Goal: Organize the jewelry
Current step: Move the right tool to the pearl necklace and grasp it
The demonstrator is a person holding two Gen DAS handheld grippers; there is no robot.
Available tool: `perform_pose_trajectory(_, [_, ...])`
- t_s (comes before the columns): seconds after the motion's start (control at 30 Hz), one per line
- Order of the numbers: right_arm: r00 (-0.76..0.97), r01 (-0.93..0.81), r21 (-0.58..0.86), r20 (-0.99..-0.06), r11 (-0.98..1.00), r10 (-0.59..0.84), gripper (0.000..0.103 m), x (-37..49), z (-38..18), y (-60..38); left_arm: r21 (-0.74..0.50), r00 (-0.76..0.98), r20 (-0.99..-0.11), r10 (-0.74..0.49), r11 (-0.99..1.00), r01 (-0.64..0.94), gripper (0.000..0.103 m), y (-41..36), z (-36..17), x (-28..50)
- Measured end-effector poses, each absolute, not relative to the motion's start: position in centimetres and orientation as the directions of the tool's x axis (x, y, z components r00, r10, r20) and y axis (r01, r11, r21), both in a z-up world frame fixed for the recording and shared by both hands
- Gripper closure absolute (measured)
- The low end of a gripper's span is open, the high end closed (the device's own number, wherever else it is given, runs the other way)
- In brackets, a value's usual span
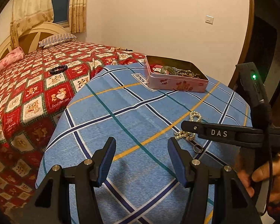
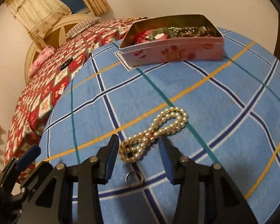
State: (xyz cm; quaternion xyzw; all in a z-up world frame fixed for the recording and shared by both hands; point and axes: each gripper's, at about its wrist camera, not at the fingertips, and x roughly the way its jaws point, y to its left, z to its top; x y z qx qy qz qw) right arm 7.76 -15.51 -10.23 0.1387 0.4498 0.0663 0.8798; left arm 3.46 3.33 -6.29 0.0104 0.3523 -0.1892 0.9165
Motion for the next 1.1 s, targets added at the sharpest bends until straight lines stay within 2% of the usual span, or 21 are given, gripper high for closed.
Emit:
perform_pose_trajectory(0.37, [0.606,-0.025,0.186,-0.778,0.982,0.163,0.054,8.1,-10.2,-14.5,-0.124,0.669,-0.659,-0.343,0.927,0.353,0.045,3.5,-6.9,3.9])
perform_pose_trajectory(0.43, [0.606,-0.035,0.240,-0.766,0.970,0.212,0.055,8.0,-10.1,-15.2,-0.124,0.672,-0.656,-0.343,0.928,0.352,0.045,3.7,-6.8,3.9])
perform_pose_trajectory(0.5, [0.613,-0.048,0.357,-0.727,0.933,0.310,0.056,7.5,-9.9,-16.7,-0.122,0.676,-0.651,-0.346,0.926,0.357,0.045,4.0,-6.8,3.9])
perform_pose_trajectory(0.6, [0.660,-0.019,0.372,-0.693,0.928,0.291,0.057,6.1,-9.1,-18.8,-0.117,0.676,-0.652,-0.344,0.926,0.359,0.045,4.0,-7.0,4.1])
perform_pose_trajectory(0.73, [0.666,0.006,0.330,-0.706,0.944,0.242,0.077,5.3,-8.7,-20.4,-0.134,0.661,-0.658,-0.360,0.920,0.368,0.045,3.6,-7.3,4.6])
perform_pose_trajectory(0.77, [0.669,0.019,0.332,-0.706,0.943,0.235,0.079,5.2,-8.7,-20.7,-0.138,0.658,-0.657,-0.367,0.917,0.373,0.045,3.4,-7.3,4.5])
perform_pose_trajectory(0.9, [0.676,0.050,0.368,-0.697,0.928,0.240,0.079,5.5,-8.5,-22.0,-0.128,0.653,-0.655,-0.380,0.907,0.401,0.045,2.8,-7.3,4.4])
perform_pose_trajectory(1.1, [0.619,-0.014,0.405,-0.714,0.914,0.326,0.076,7.0,-9.2,-19.8,-0.145,0.591,-0.666,-0.455,0.856,0.496,0.045,1.3,-7.5,3.8])
